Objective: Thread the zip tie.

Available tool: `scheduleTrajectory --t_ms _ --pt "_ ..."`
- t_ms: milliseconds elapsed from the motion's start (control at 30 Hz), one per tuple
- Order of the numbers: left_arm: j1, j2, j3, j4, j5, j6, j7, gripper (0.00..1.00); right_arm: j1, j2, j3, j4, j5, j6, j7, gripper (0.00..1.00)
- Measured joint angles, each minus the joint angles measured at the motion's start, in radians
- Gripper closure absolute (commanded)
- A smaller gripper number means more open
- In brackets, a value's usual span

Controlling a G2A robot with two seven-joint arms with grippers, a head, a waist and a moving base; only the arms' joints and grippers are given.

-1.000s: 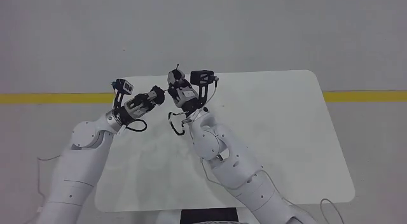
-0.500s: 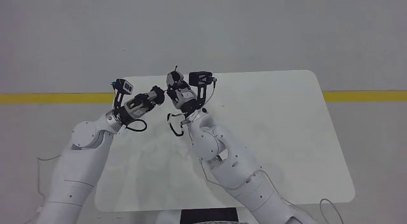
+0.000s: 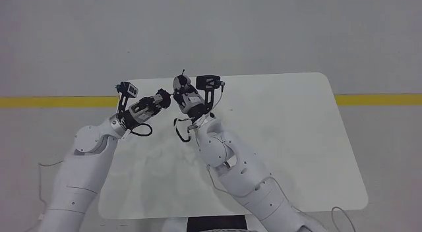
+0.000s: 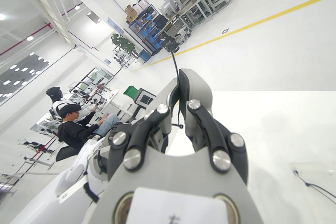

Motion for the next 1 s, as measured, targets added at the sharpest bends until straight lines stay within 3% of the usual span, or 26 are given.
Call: scheduleTrajectory --t_ms 333,700,833,1000 --pt "0.0 0.0 0.0 0.0 0.0 0.0 0.0 1.0 -0.016 -0.004 0.01 -0.028 0.014 0.039 -0.039 1.0" --pt "0.002 -0.001 0.003 -0.002 0.005 0.001 0.011 1.0 -0.017 -0.005 0.011 -0.031 0.018 0.039 -0.038 1.0" --pt "0.015 -0.004 0.003 -0.024 0.033 0.0 0.058 1.0 -0.017 -0.005 0.011 -0.031 0.018 0.039 -0.038 1.0" --pt "0.044 -0.023 -0.023 -0.067 0.046 0.0 0.086 1.0 -0.017 -0.005 0.011 -0.031 0.018 0.039 -0.038 1.0"
